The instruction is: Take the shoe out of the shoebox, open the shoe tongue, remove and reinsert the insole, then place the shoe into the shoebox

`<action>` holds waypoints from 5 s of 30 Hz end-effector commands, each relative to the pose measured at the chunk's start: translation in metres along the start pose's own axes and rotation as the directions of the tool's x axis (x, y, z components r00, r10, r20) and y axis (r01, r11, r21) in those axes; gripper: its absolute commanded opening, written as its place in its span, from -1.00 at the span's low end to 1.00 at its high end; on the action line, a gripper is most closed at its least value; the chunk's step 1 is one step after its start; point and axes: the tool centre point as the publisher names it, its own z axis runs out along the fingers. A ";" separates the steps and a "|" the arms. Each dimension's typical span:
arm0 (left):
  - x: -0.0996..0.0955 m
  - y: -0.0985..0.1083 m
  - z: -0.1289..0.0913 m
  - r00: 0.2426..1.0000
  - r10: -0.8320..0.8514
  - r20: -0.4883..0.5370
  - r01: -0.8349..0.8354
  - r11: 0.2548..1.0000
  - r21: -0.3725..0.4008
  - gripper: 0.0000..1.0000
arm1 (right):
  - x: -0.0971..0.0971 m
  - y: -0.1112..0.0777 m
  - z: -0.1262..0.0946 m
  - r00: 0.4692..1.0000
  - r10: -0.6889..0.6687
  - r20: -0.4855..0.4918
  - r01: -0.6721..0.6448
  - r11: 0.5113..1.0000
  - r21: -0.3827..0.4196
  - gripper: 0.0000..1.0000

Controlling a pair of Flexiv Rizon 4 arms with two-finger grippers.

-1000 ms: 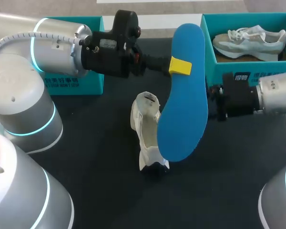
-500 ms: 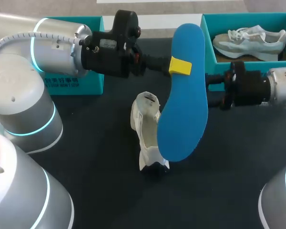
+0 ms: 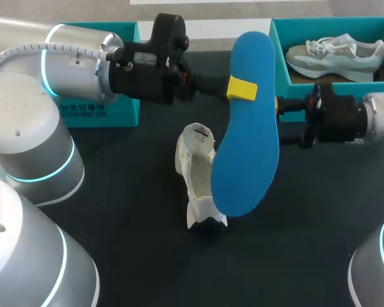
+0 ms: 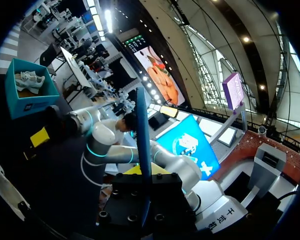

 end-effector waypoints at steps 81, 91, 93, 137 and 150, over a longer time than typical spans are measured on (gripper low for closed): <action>-0.127 0.051 -0.063 -0.734 0.679 0.003 -0.663 -0.716 -0.219 -1.00 | 0.001 0.000 0.001 1.000 0.002 0.003 -0.002 1.000 -0.002 1.00; -0.127 0.051 -0.063 -0.734 0.679 0.003 -0.663 -0.716 -0.219 -1.00 | 0.001 0.000 0.001 1.000 0.002 0.003 -0.002 1.000 -0.002 1.00; -0.127 0.051 -0.063 -0.734 0.679 0.003 -0.663 -0.716 -0.219 -1.00 | 0.001 0.000 0.001 1.000 0.002 0.003 -0.002 1.000 -0.002 1.00; -0.208 0.053 -0.044 -0.873 0.452 -0.185 -0.385 -0.869 -0.311 -1.00 | 0.016 -0.006 0.045 0.995 0.076 -0.067 -0.072 0.995 0.070 0.53; -0.216 0.049 -0.026 -0.880 0.425 -0.210 -0.358 -0.886 -0.294 -1.00 | 0.013 -0.013 0.057 0.991 0.098 -0.088 -0.090 0.992 0.088 -0.13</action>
